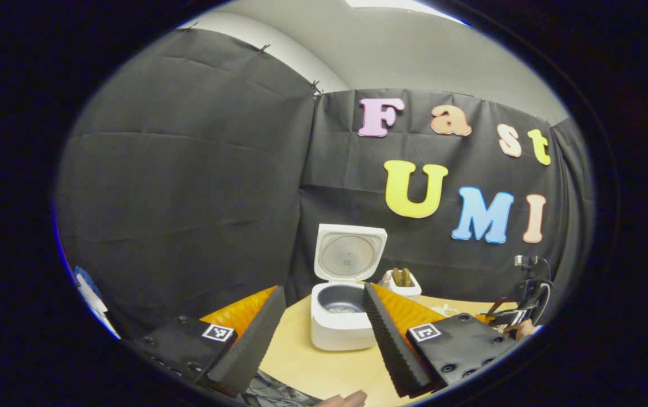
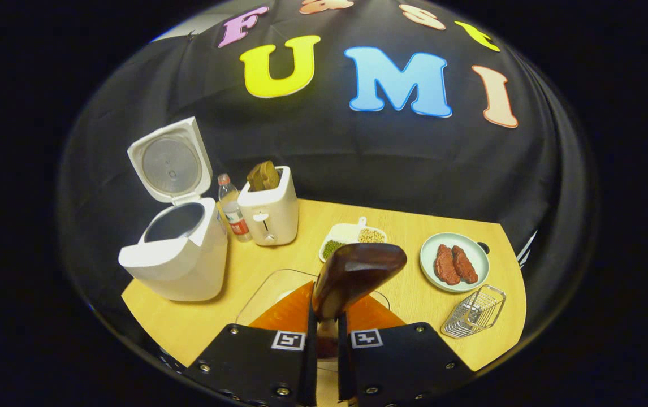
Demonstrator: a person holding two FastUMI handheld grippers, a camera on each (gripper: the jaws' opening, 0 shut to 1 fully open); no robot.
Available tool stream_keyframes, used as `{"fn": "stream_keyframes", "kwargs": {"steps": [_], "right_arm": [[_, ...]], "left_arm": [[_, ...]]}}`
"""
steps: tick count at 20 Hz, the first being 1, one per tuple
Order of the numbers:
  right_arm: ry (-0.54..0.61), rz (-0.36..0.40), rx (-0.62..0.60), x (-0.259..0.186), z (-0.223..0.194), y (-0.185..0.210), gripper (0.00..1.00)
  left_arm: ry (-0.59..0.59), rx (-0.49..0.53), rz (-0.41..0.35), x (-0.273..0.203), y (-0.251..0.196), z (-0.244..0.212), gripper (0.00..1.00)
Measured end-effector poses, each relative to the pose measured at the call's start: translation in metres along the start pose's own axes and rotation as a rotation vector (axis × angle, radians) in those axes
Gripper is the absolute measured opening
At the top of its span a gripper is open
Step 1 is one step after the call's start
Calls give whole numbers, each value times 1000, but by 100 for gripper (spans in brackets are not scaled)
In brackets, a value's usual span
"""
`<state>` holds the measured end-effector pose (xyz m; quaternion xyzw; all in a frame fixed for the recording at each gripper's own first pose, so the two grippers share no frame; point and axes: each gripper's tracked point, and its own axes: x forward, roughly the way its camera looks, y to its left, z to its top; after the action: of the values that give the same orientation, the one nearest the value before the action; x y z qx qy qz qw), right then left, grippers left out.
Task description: Close the left gripper, press the button to open the rice cooker; take a wooden spoon from the chopstick holder with the right hand, scoop a spoonful of rice and pour it into the rice cooker, then put the wooden spoon back into the chopstick holder.
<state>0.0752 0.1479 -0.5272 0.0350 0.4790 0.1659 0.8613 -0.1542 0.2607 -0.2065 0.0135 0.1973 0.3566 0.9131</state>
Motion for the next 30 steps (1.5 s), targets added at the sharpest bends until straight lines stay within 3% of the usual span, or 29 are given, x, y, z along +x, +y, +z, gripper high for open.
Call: {"fn": "stream_keyframes", "kwargs": {"steps": [2,3,6,7,8,9,11,14,15,18,19,20,22,26,30], "right_arm": [[29,4,-38,16,-7,-3,15],[42,0,-60,21,-11,-5,15],[86,-3,-117,32,-31,-9,15],[102,-1,-127,33,-37,-9,15],[118,6,-126,34,-42,-8,15],[131,20,-118,34,-47,-3,15],[145,39,-104,37,-51,6,15],[165,81,-25,38,-55,21,15],[173,98,25,39,-55,27,15],[192,152,223,44,-54,45,15],[195,168,289,45,-52,52,15],[191,180,336,47,-50,58,15],[176,181,341,50,-46,66,15],[162,173,207,48,-48,72,15],[152,170,252,57,-44,78,15]], "left_arm": [[26,13,10,14,-4,-8,93],[34,13,14,20,-5,-8,100],[50,26,23,32,-9,-11,93],[51,33,25,33,-10,-11,96],[55,37,25,34,-11,-12,93],[61,38,23,36,-12,-13,100],[68,38,24,38,-13,-15,96],[67,29,29,38,-13,-14,100],[64,30,33,37,-11,-12,93],[62,31,48,32,-5,-10,100],[64,31,54,31,-2,-11,96],[65,30,60,30,1,-10,99],[65,35,67,25,5,-8,100],[53,53,71,20,6,-3,96],[51,55,67,17,2,-1,100]]}}
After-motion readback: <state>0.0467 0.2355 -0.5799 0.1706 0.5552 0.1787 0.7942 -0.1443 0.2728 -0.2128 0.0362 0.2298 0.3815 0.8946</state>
